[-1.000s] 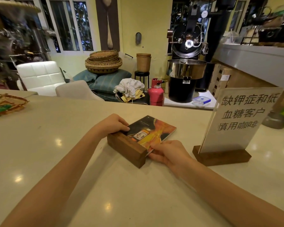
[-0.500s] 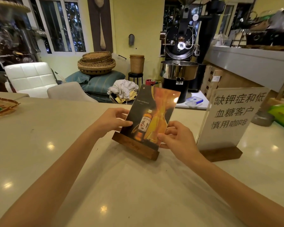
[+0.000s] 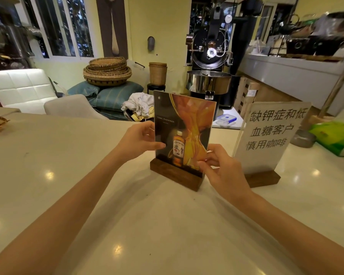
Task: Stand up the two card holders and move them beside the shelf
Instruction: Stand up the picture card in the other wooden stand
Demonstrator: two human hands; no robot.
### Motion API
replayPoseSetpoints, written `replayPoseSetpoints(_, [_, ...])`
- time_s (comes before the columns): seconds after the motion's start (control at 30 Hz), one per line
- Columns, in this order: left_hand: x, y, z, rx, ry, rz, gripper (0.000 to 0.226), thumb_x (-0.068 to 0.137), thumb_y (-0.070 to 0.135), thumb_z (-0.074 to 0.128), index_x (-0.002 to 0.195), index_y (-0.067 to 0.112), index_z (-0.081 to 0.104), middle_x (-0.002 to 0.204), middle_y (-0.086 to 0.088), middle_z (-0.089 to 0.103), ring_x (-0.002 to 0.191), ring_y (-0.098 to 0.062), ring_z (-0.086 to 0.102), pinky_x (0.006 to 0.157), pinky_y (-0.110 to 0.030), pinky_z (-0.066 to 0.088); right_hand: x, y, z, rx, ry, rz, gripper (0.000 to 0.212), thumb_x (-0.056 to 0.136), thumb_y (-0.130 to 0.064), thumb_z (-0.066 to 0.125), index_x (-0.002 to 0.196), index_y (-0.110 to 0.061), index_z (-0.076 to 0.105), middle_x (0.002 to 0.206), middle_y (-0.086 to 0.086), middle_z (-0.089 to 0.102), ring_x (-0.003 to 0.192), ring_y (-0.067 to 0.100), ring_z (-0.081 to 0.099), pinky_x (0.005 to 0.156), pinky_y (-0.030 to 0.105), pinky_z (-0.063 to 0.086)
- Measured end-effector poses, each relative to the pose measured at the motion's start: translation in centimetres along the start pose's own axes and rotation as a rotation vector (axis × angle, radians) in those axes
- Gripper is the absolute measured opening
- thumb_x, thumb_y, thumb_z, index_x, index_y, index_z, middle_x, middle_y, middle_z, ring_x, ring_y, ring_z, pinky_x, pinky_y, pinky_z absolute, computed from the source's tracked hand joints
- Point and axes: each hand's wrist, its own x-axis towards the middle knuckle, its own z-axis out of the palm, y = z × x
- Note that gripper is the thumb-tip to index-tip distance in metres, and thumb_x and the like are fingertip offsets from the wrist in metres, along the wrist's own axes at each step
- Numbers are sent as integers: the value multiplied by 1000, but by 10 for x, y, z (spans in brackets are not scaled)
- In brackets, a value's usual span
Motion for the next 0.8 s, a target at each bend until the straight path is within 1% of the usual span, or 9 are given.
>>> replayPoseSetpoints(0.1, [0,0,5,26,13,19,38,68,14,75,100,4,58,103,-19,68,94,-32,65,85,-53,54,-3,1,-2,-26,22,10,33,85,-14,58,114,-5,49,107,12,68,92,13,62,62,1,45])
replayPoseSetpoints(0.2, [0,0,7,35,23,17,37,69,16,75,101,7,58,105,-18,68,95,-31,64,87,-50,53,-4,2,-2,-28,14,16,33,86,-15,57,116,-6,47,110,13,67,99,22,66,73,13,49])
replayPoseSetpoints(0.37, [0,-2,10,28,5,21,43,71,17,74,111,15,59,110,-12,68,100,-28,63,91,-49,52,-10,-1,-13,-11,-40,21,41,86,-15,57,124,-12,43,110,4,65,101,16,63,87,22,49])
replayPoseSetpoints(0.5, [-2,-2,14,40,-9,-3,65,65,26,78,124,22,50,122,-4,60,104,-27,61,89,-43,53,-22,7,-45,-62,75,-79,31,79,-9,65,109,-14,56,92,-2,64,83,3,63,75,3,48])
replayPoseSetpoints(0.57, [-3,-1,18,50,11,-7,76,62,26,81,128,24,44,122,1,54,103,-24,59,86,-39,53,-29,16,-66,-91,147,-89,26,76,-5,68,99,-15,60,86,0,65,80,-5,62,69,1,48])
replayPoseSetpoints(0.63, [-3,1,19,57,16,-13,80,61,24,81,130,23,41,118,3,51,100,-23,58,81,-33,51,-35,27,-87,-81,259,-36,21,76,-3,68,92,-14,60,85,-4,64,80,-11,60,67,2,47])
replayPoseSetpoints(0.67, [-4,2,18,60,20,-15,80,61,23,81,130,22,40,116,2,51,99,-23,58,78,-31,50,-37,33,-97,-62,321,21,19,76,-4,67,91,-14,59,85,-7,63,80,-7,60,67,3,48])
replayPoseSetpoints(0.73, [-4,4,20,80,52,-1,75,63,21,80,128,19,42,112,0,54,96,-24,59,75,-30,50,-39,47,-114,-2,421,181,20,79,-5,65,94,-15,57,87,-1,62,84,7,62,71,12,52])
replayPoseSetpoints(0.8, [-7,3,21,120,112,29,68,66,22,78,125,16,45,107,-2,57,94,-22,60,76,-31,50,-34,61,-124,75,426,367,30,79,-8,66,105,-14,53,100,5,60,93,21,59,81,29,51])
